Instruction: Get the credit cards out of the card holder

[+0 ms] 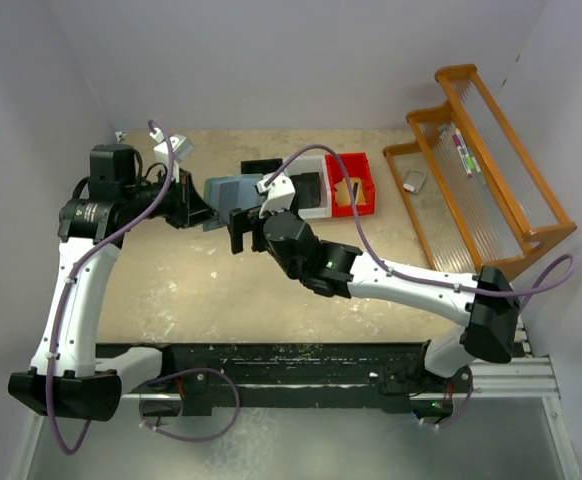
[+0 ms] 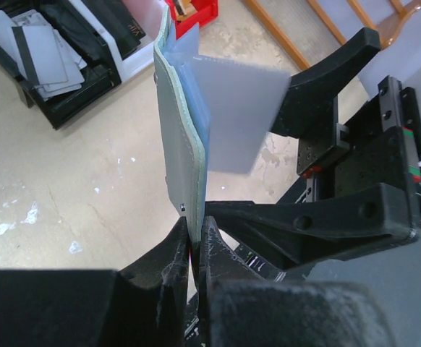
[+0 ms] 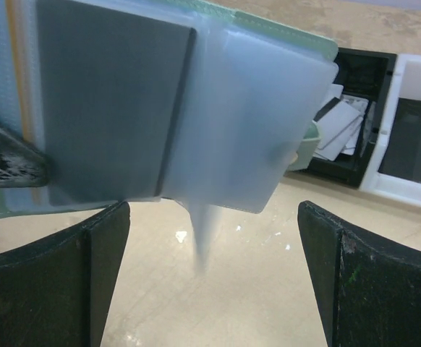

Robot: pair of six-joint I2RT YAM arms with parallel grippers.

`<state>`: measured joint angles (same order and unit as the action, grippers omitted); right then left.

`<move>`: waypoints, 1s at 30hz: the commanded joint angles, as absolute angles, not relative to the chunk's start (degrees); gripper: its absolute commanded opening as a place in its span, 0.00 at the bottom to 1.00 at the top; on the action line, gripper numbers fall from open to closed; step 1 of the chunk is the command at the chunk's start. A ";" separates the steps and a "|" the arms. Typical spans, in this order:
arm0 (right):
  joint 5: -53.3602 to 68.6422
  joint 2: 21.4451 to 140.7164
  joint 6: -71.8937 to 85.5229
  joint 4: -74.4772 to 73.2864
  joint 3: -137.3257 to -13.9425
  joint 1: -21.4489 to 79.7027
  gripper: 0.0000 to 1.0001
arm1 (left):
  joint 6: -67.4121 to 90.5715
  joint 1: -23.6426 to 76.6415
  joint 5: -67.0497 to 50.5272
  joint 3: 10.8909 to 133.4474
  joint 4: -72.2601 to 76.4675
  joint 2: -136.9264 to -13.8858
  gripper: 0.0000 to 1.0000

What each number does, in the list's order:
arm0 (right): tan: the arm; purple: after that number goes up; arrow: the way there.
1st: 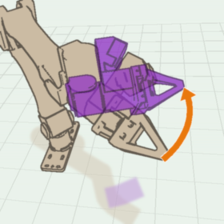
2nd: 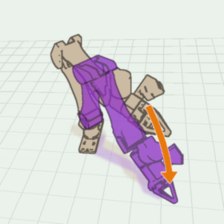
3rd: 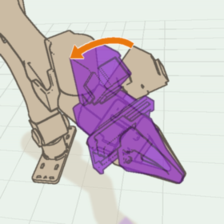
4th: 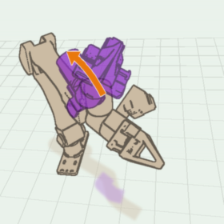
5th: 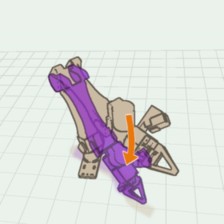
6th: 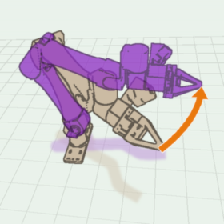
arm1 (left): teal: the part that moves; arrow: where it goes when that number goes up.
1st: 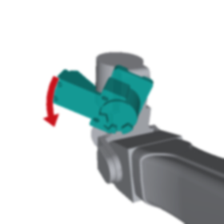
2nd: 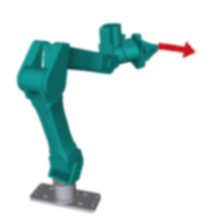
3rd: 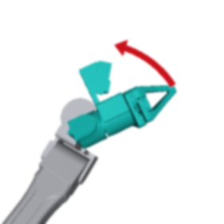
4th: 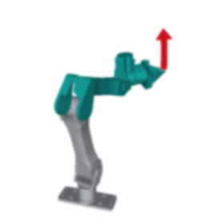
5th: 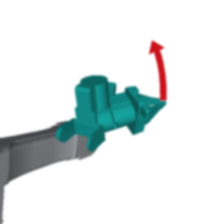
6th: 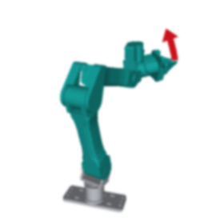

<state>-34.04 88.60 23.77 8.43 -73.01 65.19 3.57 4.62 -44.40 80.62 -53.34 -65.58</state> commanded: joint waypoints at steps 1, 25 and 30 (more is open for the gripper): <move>-40.24 85.50 23.73 6.35 -73.56 64.16 1.00 | 5.41 5.01 -52.65 83.99 -52.11 -64.85 0.00; 23.90 63.72 40.00 31.87 -51.57 46.06 1.00 | 10.48 5.05 -78.54 82.67 -48.23 -65.30 0.00; 26.43 64.81 42.72 34.95 -50.93 45.11 0.99 | 11.38 5.01 -80.78 82.49 -47.75 -65.51 0.00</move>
<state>21.26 64.79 39.22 27.99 -51.09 45.80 9.96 4.69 -74.52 81.91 -50.63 -65.67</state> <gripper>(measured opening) 0.993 0.082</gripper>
